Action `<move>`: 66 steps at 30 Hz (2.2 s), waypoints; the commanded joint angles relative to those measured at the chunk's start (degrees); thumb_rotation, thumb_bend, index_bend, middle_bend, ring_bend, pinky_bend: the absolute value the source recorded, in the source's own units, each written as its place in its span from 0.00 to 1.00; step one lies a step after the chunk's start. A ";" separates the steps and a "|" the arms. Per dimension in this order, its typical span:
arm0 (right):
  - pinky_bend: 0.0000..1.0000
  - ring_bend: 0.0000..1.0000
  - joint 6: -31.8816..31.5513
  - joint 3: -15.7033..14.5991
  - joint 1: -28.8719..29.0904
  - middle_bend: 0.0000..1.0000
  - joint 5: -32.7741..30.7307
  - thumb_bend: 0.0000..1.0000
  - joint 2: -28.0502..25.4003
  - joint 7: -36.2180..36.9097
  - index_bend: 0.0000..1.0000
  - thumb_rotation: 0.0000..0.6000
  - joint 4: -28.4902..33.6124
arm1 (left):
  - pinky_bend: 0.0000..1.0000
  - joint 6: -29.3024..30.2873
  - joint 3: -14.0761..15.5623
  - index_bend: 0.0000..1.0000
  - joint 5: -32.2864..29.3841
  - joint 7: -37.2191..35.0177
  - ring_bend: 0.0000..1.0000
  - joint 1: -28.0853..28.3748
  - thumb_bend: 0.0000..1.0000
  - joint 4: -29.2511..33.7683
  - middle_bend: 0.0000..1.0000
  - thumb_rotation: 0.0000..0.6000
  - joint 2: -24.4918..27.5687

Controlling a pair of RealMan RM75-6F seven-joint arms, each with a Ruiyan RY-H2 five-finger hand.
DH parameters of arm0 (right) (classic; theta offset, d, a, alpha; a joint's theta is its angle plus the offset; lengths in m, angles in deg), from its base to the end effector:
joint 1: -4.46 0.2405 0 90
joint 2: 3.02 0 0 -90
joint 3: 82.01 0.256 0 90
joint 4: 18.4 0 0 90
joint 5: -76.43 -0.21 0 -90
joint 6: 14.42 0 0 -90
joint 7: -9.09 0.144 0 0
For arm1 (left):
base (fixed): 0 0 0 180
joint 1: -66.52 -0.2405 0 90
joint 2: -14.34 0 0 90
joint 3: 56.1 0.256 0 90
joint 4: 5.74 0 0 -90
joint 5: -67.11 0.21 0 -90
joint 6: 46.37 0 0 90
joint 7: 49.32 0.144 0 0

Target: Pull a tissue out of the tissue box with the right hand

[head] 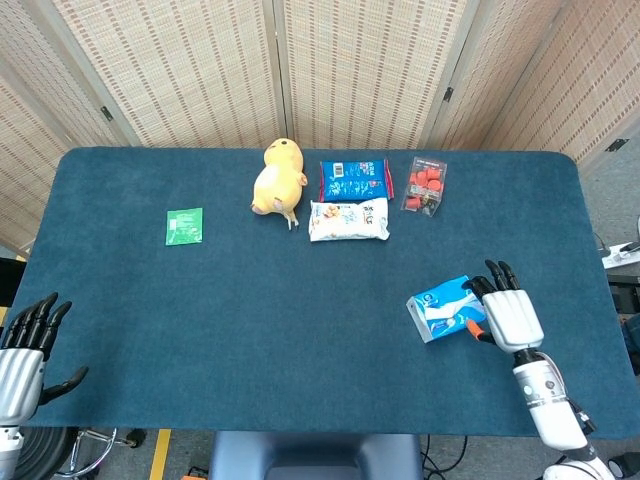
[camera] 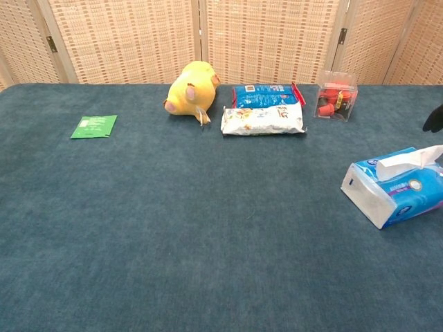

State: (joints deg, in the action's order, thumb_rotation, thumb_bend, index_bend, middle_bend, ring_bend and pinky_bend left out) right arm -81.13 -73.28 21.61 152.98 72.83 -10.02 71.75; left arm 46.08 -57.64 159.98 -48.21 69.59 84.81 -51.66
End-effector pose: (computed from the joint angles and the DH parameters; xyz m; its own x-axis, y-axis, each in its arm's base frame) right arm -0.2727 -0.2596 0.0735 0.5177 -0.1569 0.8410 -0.8553 -0.1194 0.5042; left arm -0.2984 0.1653 0.1583 0.4083 -0.0925 0.9081 0.9040 -0.0975 -0.4164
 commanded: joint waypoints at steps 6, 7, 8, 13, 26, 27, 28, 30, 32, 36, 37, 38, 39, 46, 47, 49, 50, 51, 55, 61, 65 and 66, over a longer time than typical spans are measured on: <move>0.05 0.01 3.53 0.79 3.04 0.35 -6.04 0.22 3.66 -3.08 0.41 1.00 -3.21 | 0.14 0.20 -0.04 0.00 0.06 -0.36 0.00 -0.05 0.25 0.02 0.00 1.00 0.15; 0.06 0.02 3.48 0.74 3.17 0.37 -6.06 0.24 3.88 -2.98 0.45 1.00 -3.56 | 0.14 0.24 -0.02 0.00 0.13 -0.34 0.00 -0.06 0.25 0.01 0.00 1.00 0.14; 0.06 0.03 3.32 0.70 3.25 0.40 -5.99 0.28 4.10 -2.80 0.49 1.00 -3.88 | 0.14 0.27 0.00 0.00 0.18 -0.29 0.00 -0.06 0.25 0.01 0.00 1.00 0.13; 0.10 0.10 1.18 0.20 3.14 0.50 -3.97 0.42 4.55 -0.88 0.63 1.00 -4.36 | 0.14 0.30 0.02 0.00 0.23 -0.20 0.00 -0.07 0.25 0.02 0.00 1.00 0.07; 0.14 0.16 -15.82 -1.25 -2.16 0.56 11.89 0.44 -4.77 10.07 0.69 1.00 7.45 | 0.14 0.59 -0.03 0.00 0.39 -0.20 0.00 -0.13 0.25 0.03 0.00 1.00 0.07; 0.14 0.16 -18.28 -1.84 -3.17 0.56 14.33 0.44 -5.96 11.37 0.69 1.00 8.74 | 0.14 0.63 -0.03 0.00 0.43 -0.11 0.00 -0.14 0.25 0.06 0.00 1.00 0.05; 0.14 0.16 -20.12 -2.39 -3.94 0.56 16.26 0.43 -6.73 12.33 0.69 1.00 9.49 | 0.14 0.66 -0.02 0.00 0.47 -0.06 0.00 -0.14 0.25 0.09 0.00 1.00 0.05; 0.14 0.16 -23.77 -4.20 -5.73 0.56 20.66 0.43 -8.05 14.18 0.69 1.00 10.44 | 0.14 0.71 0.05 0.00 0.63 0.11 0.00 -0.16 0.25 0.09 0.00 1.00 -0.02; 0.14 0.16 -25.48 -6.21 -7.22 0.56 23.36 0.42 -8.94 14.59 0.69 1.00 10.74 | 0.14 0.68 0.15 0.00 0.80 0.40 0.00 -0.16 0.25 0.04 0.00 1.00 -0.11; 0.14 0.16 -26.02 -10.36 -9.74 0.56 26.51 0.42 -9.48 14.01 0.69 1.00 9.68 | 0.14 0.60 0.28 0.00 0.99 0.82 0.00 -0.13 0.25 0.04 0.00 1.00 -0.25; 0.14 0.16 -25.89 -11.05 -10.12 0.56 26.76 0.42 -9.25 14.29 0.69 1.00 9.07 | 0.14 0.63 0.28 0.00 0.99 0.83 0.00 -0.15 0.25 0.06 0.00 1.00 -0.25; 0.14 0.16 -25.67 -11.69 -10.42 0.56 26.97 0.42 -8.94 14.69 0.69 1.00 8.29 | 0.14 0.68 0.27 0.00 1.00 0.82 0.00 -0.17 0.25 0.07 0.00 1.00 -0.25; 0.14 0.16 -25.16 -12.49 -10.75 0.56 27.04 0.42 -8.49 15.21 0.69 1.00 7.08 | 0.14 0.70 0.26 0.00 0.99 0.80 0.00 -0.17 0.25 0.05 0.00 1.00 -0.27; 0.14 0.16 -19.46 -13.78 -11.00 0.54 22.83 0.41 -7.10 14.56 0.69 1.00 3.12 | 0.14 0.43 0.38 0.00 1.06 1.03 0.00 -0.09 0.25 -0.01 0.00 1.00 -0.34; 0.14 0.16 -18.82 -13.76 -10.94 0.53 22.33 0.41 -7.05 14.23 0.69 1.00 3.04 | 0.14 0.45 0.36 0.00 1.05 0.99 0.00 -0.09 0.25 0.00 0.00 1.00 -0.34; 0.14 0.16 -17.21 -13.91 -10.78 0.51 21.30 0.41 -7.29 13.29 0.69 1.00 3.28 | 0.14 0.53 0.32 0.00 1.01 0.87 0.00 -0.11 0.25 0.02 0.00 1.00 -0.29; 0.14 0.15 -16.61 -13.95 -10.74 0.49 20.85 0.41 -7.47 12.89 0.69 1.00 3.57 | 0.14 0.53 0.33 0.00 0.99 0.83 0.00 -0.13 0.25 0.02 0.00 1.00 -0.27; 0.13 0.14 -15.80 -14.03 -10.66 0.46 20.29 0.41 -7.79 12.33 0.68 1.00 4.02 | 0.14 0.53 0.35 0.00 1.00 0.78 0.00 -0.13 0.25 0.01 0.00 1.00 -0.25; 0.05 0.02 -14.24 -14.11 -10.43 0.22 19.39 0.35 -8.70 10.99 0.37 1.00 5.01 | 0.14 0.41 0.41 0.00 1.08 0.80 0.00 -0.08 0.25 -0.10 0.00 1.00 -0.29; 0.00 0.00 -13.08 -13.72 -10.44 0.00 17.95 0.14 -9.62 7.94 0.00 1.00 6.17 | 0.14 0.46 0.41 0.00 1.10 0.82 0.00 -0.09 0.25 -0.16 0.00 1.00 -0.34; 0.00 0.00 -12.72 -13.72 -10.53 0.00 17.66 0.12 -9.94 7.41 0.00 1.00 6.66 | 0.14 0.53 0.41 0.00 1.14 0.79 0.00 -0.10 0.25 -0.11 0.00 1.00 -0.30; 0.00 0.00 -12.60 -13.76 -10.57 0.00 17.59 0.12 -10.06 7.25 0.00 1.00 6.80 | 0.14 0.52 0.41 0.00 1.16 0.79 0.00 -0.10 0.25 -0.10 0.00 1.00 -0.28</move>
State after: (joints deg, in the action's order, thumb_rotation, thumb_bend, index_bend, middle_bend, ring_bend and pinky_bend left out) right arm -93.79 -87.03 11.07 170.61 62.83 -2.70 78.49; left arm 46.60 -57.22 161.15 -47.41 69.49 84.71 -51.94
